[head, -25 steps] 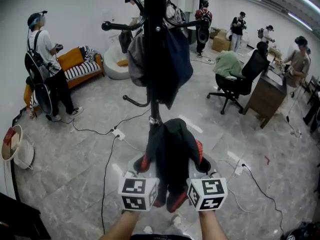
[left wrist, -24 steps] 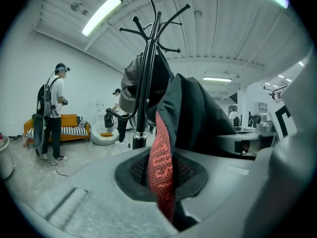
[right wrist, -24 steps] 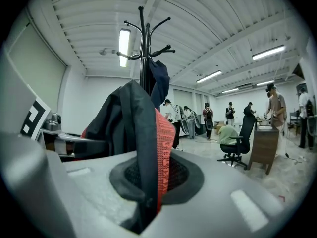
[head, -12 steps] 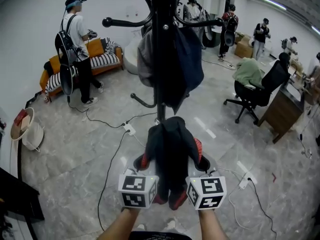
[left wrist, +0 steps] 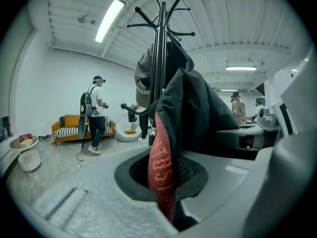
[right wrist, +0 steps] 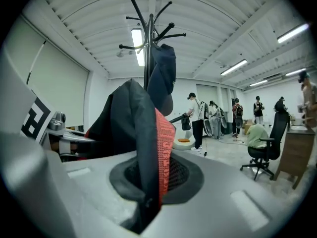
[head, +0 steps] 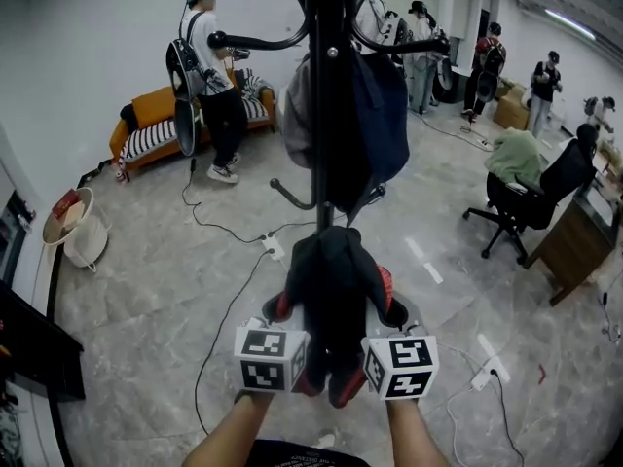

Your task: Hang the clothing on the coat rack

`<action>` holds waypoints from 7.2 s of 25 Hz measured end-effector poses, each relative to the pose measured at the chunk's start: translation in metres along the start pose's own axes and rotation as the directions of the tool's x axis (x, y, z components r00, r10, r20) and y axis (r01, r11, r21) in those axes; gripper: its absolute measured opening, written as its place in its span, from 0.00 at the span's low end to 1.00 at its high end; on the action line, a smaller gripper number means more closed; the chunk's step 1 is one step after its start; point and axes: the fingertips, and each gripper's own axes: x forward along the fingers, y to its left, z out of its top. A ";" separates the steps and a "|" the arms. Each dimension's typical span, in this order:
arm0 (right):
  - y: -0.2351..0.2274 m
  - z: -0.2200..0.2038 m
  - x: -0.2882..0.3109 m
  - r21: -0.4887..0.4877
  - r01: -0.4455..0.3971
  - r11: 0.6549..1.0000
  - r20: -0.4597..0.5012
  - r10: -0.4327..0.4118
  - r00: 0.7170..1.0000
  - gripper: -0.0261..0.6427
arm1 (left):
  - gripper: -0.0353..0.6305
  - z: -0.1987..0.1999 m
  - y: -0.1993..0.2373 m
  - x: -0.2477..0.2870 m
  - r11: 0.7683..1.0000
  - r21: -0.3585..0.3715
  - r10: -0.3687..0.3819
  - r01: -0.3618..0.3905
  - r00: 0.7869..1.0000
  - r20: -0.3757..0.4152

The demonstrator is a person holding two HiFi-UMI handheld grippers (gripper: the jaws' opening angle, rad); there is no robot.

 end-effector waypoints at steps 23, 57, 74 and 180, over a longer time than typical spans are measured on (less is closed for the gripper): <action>-0.008 -0.018 0.056 0.002 0.000 1.000 -0.034 0.000 0.999 0.08 | 0.09 -0.023 0.004 0.057 0.997 0.008 -0.078 0.079 0.995 -0.054; 0.002 -0.058 0.077 0.024 -0.038 0.999 -0.107 0.040 0.993 0.08 | 0.09 -0.063 0.000 0.071 0.993 0.010 -0.113 0.116 0.985 -0.131; 0.014 -0.074 0.067 0.017 -0.069 0.997 -0.137 0.070 0.988 0.09 | 0.09 -0.074 -0.007 0.062 0.991 0.009 -0.128 0.130 0.982 -0.140; 0.175 -0.074 -0.156 0.047 0.150 0.988 -0.082 -0.145 0.986 0.11 | 0.14 -0.105 -0.054 -0.177 0.914 0.060 -0.396 0.402 0.914 -0.084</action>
